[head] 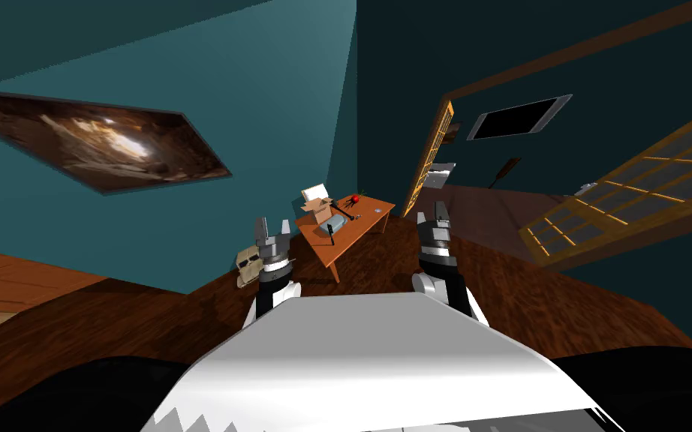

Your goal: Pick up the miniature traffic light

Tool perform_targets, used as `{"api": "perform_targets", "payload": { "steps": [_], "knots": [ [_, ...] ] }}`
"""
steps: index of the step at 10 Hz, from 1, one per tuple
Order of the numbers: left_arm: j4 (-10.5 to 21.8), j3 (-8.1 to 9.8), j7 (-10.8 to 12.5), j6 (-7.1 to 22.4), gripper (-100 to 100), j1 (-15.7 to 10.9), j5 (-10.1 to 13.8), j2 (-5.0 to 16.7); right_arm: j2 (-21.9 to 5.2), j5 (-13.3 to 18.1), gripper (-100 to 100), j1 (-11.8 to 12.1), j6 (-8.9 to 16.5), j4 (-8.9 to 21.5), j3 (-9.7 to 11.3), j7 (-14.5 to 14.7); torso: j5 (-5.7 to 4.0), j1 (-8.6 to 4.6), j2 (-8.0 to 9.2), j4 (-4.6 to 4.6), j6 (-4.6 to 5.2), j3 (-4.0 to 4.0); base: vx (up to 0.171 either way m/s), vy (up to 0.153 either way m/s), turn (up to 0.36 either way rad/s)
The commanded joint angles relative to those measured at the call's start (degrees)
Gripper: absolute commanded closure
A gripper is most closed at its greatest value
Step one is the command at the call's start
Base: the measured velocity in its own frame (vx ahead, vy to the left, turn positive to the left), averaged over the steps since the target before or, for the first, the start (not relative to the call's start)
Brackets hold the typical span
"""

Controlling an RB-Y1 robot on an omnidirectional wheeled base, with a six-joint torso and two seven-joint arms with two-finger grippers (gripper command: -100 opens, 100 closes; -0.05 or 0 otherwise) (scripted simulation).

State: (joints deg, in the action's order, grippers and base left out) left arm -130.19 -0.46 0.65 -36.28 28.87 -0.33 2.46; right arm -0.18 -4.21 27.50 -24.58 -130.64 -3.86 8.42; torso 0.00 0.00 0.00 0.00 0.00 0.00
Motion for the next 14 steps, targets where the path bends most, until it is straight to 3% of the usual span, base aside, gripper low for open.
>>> {"api": "perform_targets", "payload": {
  "steps": [1, 4, 7, 8, 10, 11, 12, 13, 14],
  "knots": [
    [0.1, 0.46, 1.3, 1.3, -100, -0.5, -1.7, 1.4, 0.0, 0.0, 0, 0.0, 0.0, 0.0, 0.0, 0.0, 0.0, 0.0, 0.0, 0.0, 0.0, 0.0, -0.018, 0.026, -0.225],
    [1.0, 1.44, 4.4, 4.6, -100, -1.7, -5.9, 3.4, 0.0, 0.0, 0, 0.0, 0.0, 0.0, 0.0, 0.0, 0.08, 0.37, 0.17, 0.04, 0.02, 0.1, -0.046, 0.092, -0.25],
    [2.9, 2.63, 9.0, 9.7, -100, -3.3, -11.1, 5.3, 0.0, 0.0, 0, 0.0, 0.0, 0.0, 0.0, 0.0, 0.09, 0.42, 0.24, 0.05, 0.02, 0.14, -0.064, 0.108, -0.361],
    [2.9, 2.63, 9.0, 9.7, -100, -3.3, -12.0, 5.3, 0.0, 0.0, 0, 0.0, 0.0, 0.0, 0.0, 0.0, 0.11, 0.5, 0.2, 0.05, 0.03, 0.12, -0.041, 0.096, -0.176],
    [5.1, 3.41, 12.7, 13.5, -100, -4.7, -15.7, 6.5, 0.0, 0.0, 0, 0.0, 0.0, 0.0, 0.0, 0.0, 0.09, 0.37, 0.12, 0.03, 0.02, 0.07, -0.06, 0.091, -0.351],
    [5.1, 3.41, 12.9, 14.1, -100, -4.7, -16.9, 6.5, 0.0, 0.0, 0, 0.0, 0.0, 0.0, 0.0, 0.0, 0.1, 0.44, 0.18, 0.04, 0.03, 0.1, -0.068, 0.097, -0.286],
    [6.5, 3.77, 15.0, 16.0, -100, -5.4, -18.9, 7.1, 0.0, 0.0, 0, 0.0, 0.0, 0.0, 0.0, 0.0, 0.1, 0.43, 0.17, 0.04, -0.01, 0.1, -0.064, 0.091, -0.4],
    [6.5, 3.77, 15.0, 16.6, -100, -5.4, -19.6, 7.1, 0.0, 0.0, 0, 0.0, 0.0, 0.0, 0.0, 0.0, 0.1, 0.43, 0.16, 0.04, 0.02, 0.09, -0.049, 0.076, -0.161],
    [8.1, 4.1, 17.1, 18.6, -100, -6.1, -21.7, 7.7, 0.0, 0.0, 0, 0.0, 0.0, 0.0, 0.0, 0.0, 0.1, 0.39, 0.08, 0.03, -0.04, 0.06, -0.053, 0.077, -0.276]
  ]
}}
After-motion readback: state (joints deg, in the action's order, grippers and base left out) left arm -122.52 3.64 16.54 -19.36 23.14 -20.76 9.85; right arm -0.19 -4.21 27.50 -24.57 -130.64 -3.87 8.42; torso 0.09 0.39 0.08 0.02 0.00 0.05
